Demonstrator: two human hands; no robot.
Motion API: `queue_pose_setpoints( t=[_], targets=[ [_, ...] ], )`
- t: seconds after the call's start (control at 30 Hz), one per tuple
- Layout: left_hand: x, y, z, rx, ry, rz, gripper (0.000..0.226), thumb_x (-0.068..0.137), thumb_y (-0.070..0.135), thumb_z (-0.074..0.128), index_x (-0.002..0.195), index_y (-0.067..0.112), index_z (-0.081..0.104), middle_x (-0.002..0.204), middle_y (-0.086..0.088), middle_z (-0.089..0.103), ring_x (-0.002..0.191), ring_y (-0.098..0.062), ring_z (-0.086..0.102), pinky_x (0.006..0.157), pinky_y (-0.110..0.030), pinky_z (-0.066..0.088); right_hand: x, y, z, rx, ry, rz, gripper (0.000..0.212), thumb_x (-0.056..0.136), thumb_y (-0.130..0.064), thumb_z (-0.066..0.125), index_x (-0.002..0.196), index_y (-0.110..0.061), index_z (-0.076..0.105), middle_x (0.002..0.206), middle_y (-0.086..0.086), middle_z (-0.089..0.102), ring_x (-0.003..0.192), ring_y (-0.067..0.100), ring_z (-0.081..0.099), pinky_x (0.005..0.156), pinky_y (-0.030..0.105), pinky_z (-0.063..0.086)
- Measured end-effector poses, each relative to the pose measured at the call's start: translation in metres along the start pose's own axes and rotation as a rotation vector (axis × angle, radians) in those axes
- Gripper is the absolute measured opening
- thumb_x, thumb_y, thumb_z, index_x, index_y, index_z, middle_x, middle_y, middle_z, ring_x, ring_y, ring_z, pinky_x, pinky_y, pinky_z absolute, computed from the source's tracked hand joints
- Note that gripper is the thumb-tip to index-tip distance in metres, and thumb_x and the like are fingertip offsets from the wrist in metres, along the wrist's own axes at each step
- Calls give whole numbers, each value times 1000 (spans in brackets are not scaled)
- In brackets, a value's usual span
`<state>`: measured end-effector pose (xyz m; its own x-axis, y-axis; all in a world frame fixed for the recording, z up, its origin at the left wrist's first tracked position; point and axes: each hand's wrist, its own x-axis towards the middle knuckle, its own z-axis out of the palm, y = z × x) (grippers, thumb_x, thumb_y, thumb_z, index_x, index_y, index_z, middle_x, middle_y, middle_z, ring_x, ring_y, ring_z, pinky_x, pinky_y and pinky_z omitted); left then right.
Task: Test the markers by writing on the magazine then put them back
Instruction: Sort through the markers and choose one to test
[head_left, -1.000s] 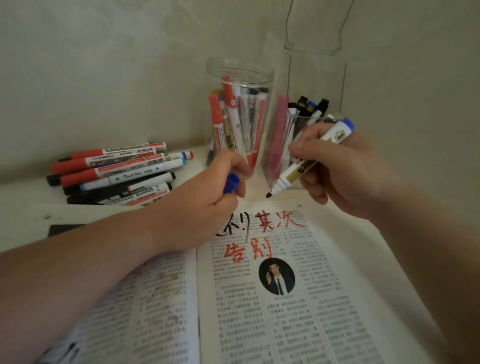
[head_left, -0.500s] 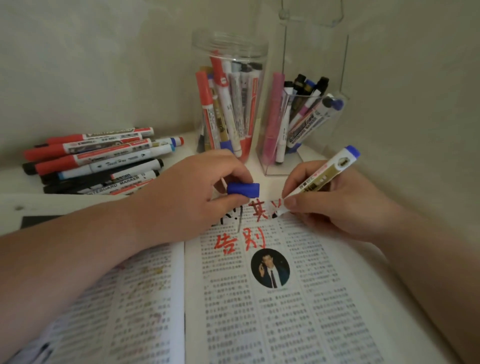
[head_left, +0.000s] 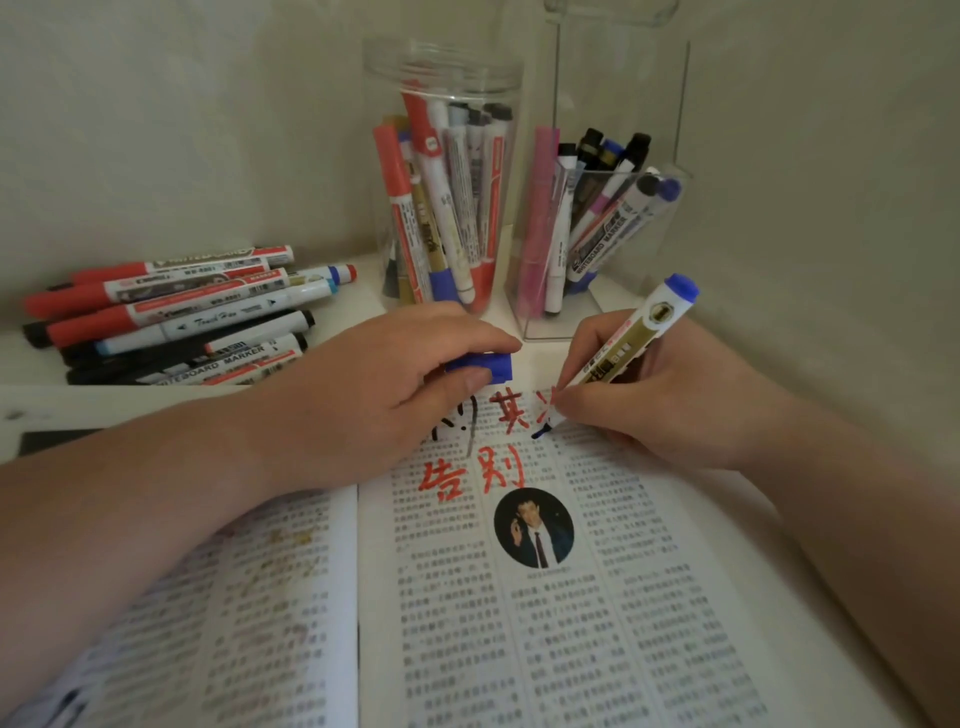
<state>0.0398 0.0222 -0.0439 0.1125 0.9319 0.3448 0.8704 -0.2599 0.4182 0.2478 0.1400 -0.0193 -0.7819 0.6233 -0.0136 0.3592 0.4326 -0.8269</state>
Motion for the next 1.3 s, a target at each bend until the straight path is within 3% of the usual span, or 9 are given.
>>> queue_pose_setpoints(
  t=[0.13,0.4,0.57,0.77,0.9,1.07,1.17,1.3],
  targets=[
    [0,0,0,-13,9,8,34,105,40,42,131,29,60,109,34,53,107,13,50,90,-2,32,2,2,-1,-4,17,7,16,81,-3,75,69,-8,66,50,-6,58,44,4,51,45,16,40],
    [-1,0,1,-3,16,-8,26,92,29,68,118,29,67,101,18,58,98,1,53,85,-8,37,1,5,0,88,-92,-44,6,70,-21,75,66,-19,71,59,-2,65,54,7,57,53,18,44],
    [-1,1,0,2,16,5,19,90,27,69,109,30,68,96,20,56,92,-1,54,80,-9,38,2,6,-2,74,-67,-56,20,80,-3,79,67,-11,67,56,-4,62,50,4,54,50,16,42],
    [-2,1,1,-14,40,-46,27,91,27,69,118,31,63,100,24,57,94,7,52,82,-5,37,0,6,-1,161,-130,-84,11,76,-12,81,71,-14,71,65,-1,69,57,5,62,55,15,47],
    [-3,2,2,-60,57,-64,31,98,36,61,129,30,59,104,21,61,96,0,55,83,-13,42,-1,7,-2,123,-152,-83,7,72,-17,78,75,-11,74,69,10,71,62,14,63,58,24,49],
    [-3,2,2,-93,62,-56,33,100,47,47,129,34,57,101,25,62,96,1,57,80,-10,42,-1,4,-5,38,-105,-81,16,77,-7,81,68,-12,68,61,-2,68,58,6,62,57,19,47],
    [-3,2,1,-77,52,-57,31,98,44,59,128,34,58,98,22,62,92,-3,56,78,-10,41,-2,4,-8,73,-76,-72,21,80,4,76,67,-8,65,53,-8,61,47,0,55,49,10,41],
    [-3,2,1,-32,39,-27,33,90,31,67,123,32,62,97,22,59,92,-1,53,81,-6,36,-5,3,-6,100,-179,-104,8,74,-13,77,75,-7,72,64,5,68,57,9,59,55,19,47]
  ],
)
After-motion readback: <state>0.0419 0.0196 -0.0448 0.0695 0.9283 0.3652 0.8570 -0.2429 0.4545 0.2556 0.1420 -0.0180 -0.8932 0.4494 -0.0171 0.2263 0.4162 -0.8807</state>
